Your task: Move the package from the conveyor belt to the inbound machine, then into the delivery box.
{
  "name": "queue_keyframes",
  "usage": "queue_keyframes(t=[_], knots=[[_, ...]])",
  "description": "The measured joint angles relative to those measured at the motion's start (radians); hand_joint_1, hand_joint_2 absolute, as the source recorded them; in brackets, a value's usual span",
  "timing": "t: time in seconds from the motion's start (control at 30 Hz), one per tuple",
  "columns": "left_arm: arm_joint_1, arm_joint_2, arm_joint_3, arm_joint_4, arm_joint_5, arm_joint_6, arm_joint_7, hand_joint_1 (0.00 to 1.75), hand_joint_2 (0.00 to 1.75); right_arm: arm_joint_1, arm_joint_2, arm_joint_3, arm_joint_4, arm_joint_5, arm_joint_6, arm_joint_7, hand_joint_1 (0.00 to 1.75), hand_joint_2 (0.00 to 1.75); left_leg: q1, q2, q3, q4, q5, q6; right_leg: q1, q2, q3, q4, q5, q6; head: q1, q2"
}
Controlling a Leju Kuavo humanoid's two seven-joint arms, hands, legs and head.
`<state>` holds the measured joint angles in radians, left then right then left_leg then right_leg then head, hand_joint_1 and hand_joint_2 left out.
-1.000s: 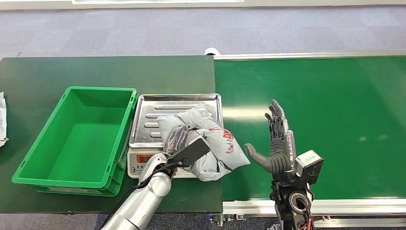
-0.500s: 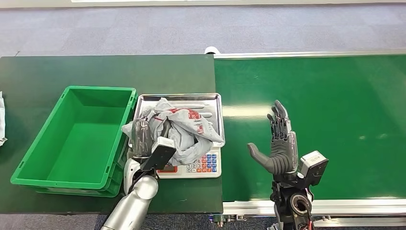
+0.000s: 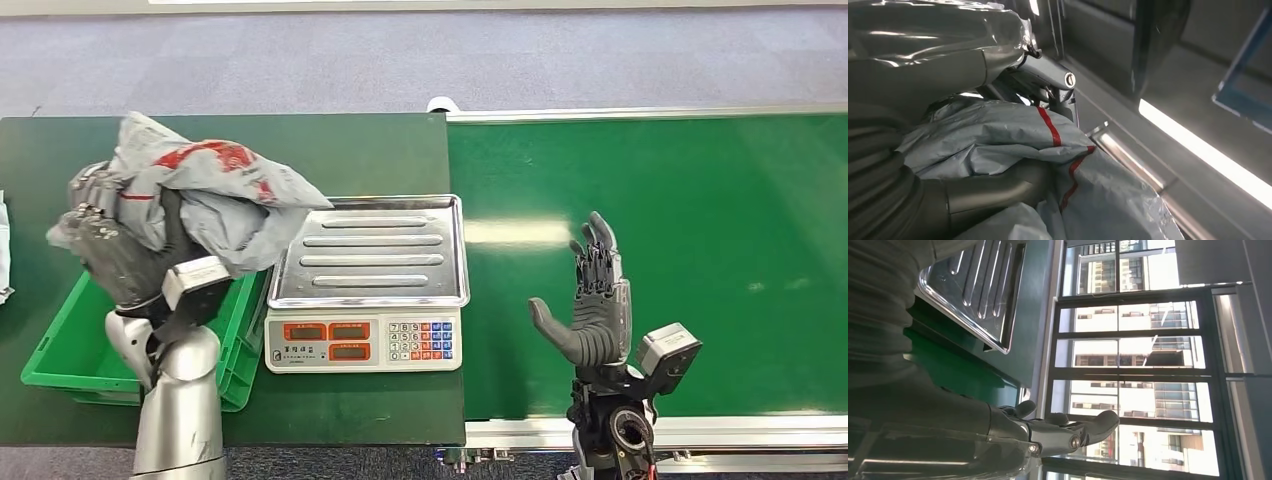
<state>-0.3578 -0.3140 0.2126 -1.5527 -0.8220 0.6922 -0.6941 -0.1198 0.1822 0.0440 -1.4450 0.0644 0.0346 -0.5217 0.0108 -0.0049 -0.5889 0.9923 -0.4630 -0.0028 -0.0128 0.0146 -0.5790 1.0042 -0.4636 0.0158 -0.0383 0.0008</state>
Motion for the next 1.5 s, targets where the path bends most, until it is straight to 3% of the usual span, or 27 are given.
queue_keyframes(t=[0.2, 0.33, 0.57, 0.63, 0.7, 0.73, 0.83, 0.87, 0.9, 1.33, 1.5], knots=[[-0.023, -0.011, 0.175, -0.025, -0.094, 0.0, 0.002, 1.75, 1.75, 0.012, -0.002, -0.015, 0.0, -0.002, -0.01, -0.006, 0.0, 1.75, 0.0, 0.0, 0.0, 0.0, 0.0, 0.0, 0.0, 0.0, 0.0, 0.0, 0.0, 0.0, 0.0, 0.0], [-0.043, -0.018, 0.275, 0.031, -0.193, 0.0, 0.048, 1.75, 1.75, 0.016, -0.004, -0.025, 0.0, -0.001, -0.027, -0.009, 0.0, 1.75, 0.0, 0.0, 0.0, 0.0, 0.0, 0.0, 0.0, 0.0, 0.0, 0.0, 0.0, 0.0, 0.0, 0.0], [-0.045, -0.024, 0.287, 0.132, -0.293, -0.001, 0.176, 1.75, 1.75, 0.028, -0.004, -0.044, 0.0, 0.001, -0.025, -0.01, 0.0, 1.75, 0.0, 0.0, 0.0, 0.0, 0.0, 0.0, 0.0, 0.0, 0.0, 0.0, 0.0, 0.0, 0.0, 0.0], [-0.043, -0.022, 0.266, 0.154, -0.306, -0.001, 0.22, 1.64, 1.75, 0.03, -0.005, -0.047, 0.0, 0.002, -0.019, -0.011, 0.0, 1.75, 0.0, 0.0, 0.0, 0.0, 0.0, 0.0, 0.0, 0.0, 0.0, 0.0, 0.0, 0.0, 0.0, 0.0], [-0.041, -0.019, 0.243, 0.17, -0.316, -0.001, 0.249, 1.39, 1.75, 0.03, -0.005, -0.048, 0.0, 0.002, -0.016, -0.011, 0.0, 1.75, 0.0, 0.0, -0.001, 0.0, 0.0, 0.0, 0.0, 0.0, 0.0, 0.0, 0.0, 0.0, 0.0, 0.0], [-0.04, -0.018, 0.233, 0.177, -0.32, -0.001, 0.257, 1.21, 1.75, 0.029, -0.005, -0.049, 0.001, 0.002, -0.016, -0.011, 0.0, 1.75, 0.0, 0.0, -0.001, 0.0, 0.0, 0.0, 0.0, 0.0, 0.0, 0.0, 0.0, 0.0, 0.0, 0.0], [-0.036, -0.017, 0.215, 0.187, -0.326, 0.0, 0.259, 0.32, 1.75, 0.029, -0.005, -0.049, 0.007, 0.003, -0.015, -0.011, 0.0, 1.75, 0.0, 0.0, -0.001, 0.0, 0.0, 0.0, 0.0, 0.0, 0.0, 0.0, 0.0, 0.0, 0.0, 0.0], [-0.035, -0.017, 0.214, 0.188, -0.328, 0.0, 0.253, 0.13, 1.75, 0.029, -0.005, -0.049, 0.008, 0.004, -0.015, -0.011, 0.0, 1.75, 0.0, 0.0, -0.001, 0.0, 0.0, 0.0, 0.0, 0.0, 0.0, 0.0, 0.0, 0.0, 0.0, 0.0], [-0.035, -0.017, 0.215, 0.188, -0.33, 0.0, 0.245, 0.06, 1.75, 0.028, -0.005, -0.049, 0.01, 0.004, -0.014, -0.011, 0.0, 1.75, 0.0, 0.0, -0.001, 0.0, 0.0, 0.0, 0.0, 0.0, 0.0, 0.0, 0.0, 0.0, 0.0, 0.0], [-0.042, -0.028, 0.277, 0.186, -0.342, 0.001, 0.166, 0.0, 1.75, 0.026, -0.005, -0.049, 0.024, 0.007, -0.014, -0.011, 0.0, 1.75, 0.0, 0.0, -0.001, 0.0, 0.0, 0.0, 0.0, 0.0, 0.0, 0.0, 0.0, 0.0, 0.0, 0.0], [-0.046, -0.029, 0.307, 0.152, -0.217, 0.001, 0.058, 0.0, 1.75, 0.027, -0.005, -0.049, 0.024, 0.007, -0.016, -0.011, 0.0, 1.75, 0.0, 0.0, 0.0, 0.0, 0.0, 0.0, 0.0, 0.0, 0.0, 0.0, 0.0, 0.0, 0.0, 0.0]])
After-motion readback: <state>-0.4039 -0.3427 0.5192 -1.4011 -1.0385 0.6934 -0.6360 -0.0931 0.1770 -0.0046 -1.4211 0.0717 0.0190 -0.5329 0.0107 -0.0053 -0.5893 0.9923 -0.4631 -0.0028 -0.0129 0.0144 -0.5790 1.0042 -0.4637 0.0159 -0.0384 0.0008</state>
